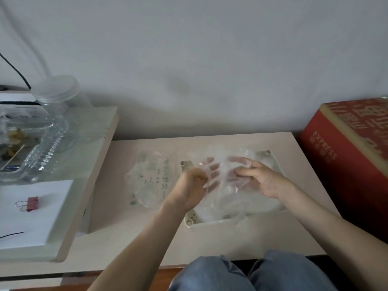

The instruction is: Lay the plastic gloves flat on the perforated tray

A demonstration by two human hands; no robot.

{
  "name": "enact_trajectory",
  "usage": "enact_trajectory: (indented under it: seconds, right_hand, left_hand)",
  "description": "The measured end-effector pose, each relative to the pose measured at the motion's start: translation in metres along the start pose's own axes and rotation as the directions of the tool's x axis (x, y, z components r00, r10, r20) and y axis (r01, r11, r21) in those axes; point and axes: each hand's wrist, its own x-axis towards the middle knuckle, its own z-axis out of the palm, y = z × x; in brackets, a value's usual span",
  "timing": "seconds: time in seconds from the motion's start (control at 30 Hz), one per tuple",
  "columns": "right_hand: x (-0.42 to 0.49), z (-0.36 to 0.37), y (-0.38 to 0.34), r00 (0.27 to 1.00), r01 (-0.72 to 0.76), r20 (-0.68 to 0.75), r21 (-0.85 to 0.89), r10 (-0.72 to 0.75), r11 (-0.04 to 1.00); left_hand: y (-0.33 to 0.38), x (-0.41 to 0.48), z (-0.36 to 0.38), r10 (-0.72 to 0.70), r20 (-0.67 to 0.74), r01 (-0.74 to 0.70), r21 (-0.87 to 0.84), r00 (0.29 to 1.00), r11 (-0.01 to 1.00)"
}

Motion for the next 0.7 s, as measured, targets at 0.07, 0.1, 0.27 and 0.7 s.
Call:
enact_trajectory:
  seconds: [0.07, 0.1, 0.27, 0.7]
  right_hand:
    - [-0.001, -0.005, -0.001, 0.999, 0.020, 0.028, -0.107, -0.017, 0.994]
    - [-0.002, -0.007, -0.003, 0.998, 0.026, 0.058, -0.149, -0.017, 0.989]
    - [-0.002, -0.021, -0.017, 0.987, 0.016, 0.157, -0.375, 0.046, 0.927]
    - [0.000, -0.017, -0.035, 0.976, 0.004, 0.188, -0.512, 0.107, 0.859]
  left_hand:
    - [0.007, 0.001, -0.005, -0.031, 0.021, 0.031, -0.022, 0.999, 0.999]
    - [0.010, 0.001, -0.008, -0.039, 0.019, 0.039, -0.027, 0.999, 0.999]
    - [0.024, 0.003, -0.022, -0.142, 0.079, 0.136, 0.075, 0.987, 0.988]
    - [0.059, 0.016, 0.029, -0.180, 0.059, 0.045, 0.851, 0.982, 0.524]
